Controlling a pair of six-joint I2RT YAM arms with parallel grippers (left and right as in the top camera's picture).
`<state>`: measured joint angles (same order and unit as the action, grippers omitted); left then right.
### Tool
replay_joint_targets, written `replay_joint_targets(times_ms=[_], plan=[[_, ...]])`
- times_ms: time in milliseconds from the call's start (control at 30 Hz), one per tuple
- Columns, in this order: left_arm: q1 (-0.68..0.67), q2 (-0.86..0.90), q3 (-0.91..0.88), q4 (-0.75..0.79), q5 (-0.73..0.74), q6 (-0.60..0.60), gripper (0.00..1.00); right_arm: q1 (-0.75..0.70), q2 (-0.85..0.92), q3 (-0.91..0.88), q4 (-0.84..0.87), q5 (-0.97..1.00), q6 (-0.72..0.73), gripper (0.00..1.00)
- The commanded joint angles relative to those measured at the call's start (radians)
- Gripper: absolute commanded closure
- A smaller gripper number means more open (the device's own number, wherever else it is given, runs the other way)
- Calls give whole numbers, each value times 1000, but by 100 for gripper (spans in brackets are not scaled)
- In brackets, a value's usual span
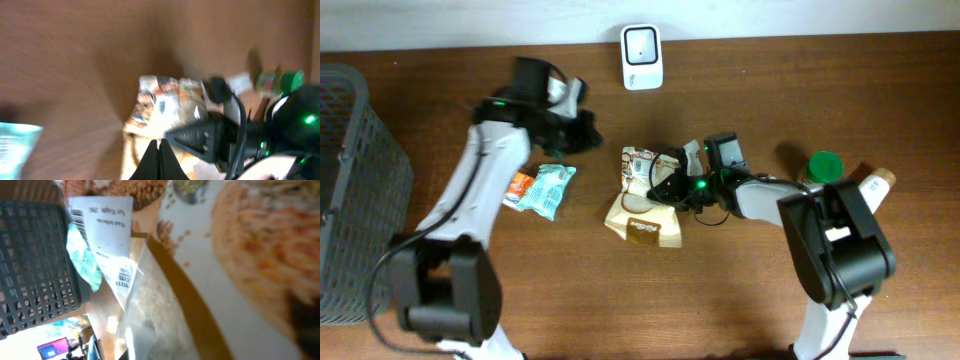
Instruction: Scan the item barcode
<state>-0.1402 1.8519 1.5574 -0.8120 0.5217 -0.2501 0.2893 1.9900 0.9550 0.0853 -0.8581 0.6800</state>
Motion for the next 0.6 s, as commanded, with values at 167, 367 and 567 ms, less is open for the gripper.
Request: replay_joint_targets(times_ms=[167, 367, 567], plan=[[53, -27, 13, -8, -251, 20, 52, -16, -457, 47, -432, 84, -306, 96], [53, -27, 12, -13, -269, 20, 1, -61, -613, 61, -524, -93, -302, 96], [53, -27, 13, -13, -269, 20, 1, -95, -626, 61, -584, -126, -306, 96]])
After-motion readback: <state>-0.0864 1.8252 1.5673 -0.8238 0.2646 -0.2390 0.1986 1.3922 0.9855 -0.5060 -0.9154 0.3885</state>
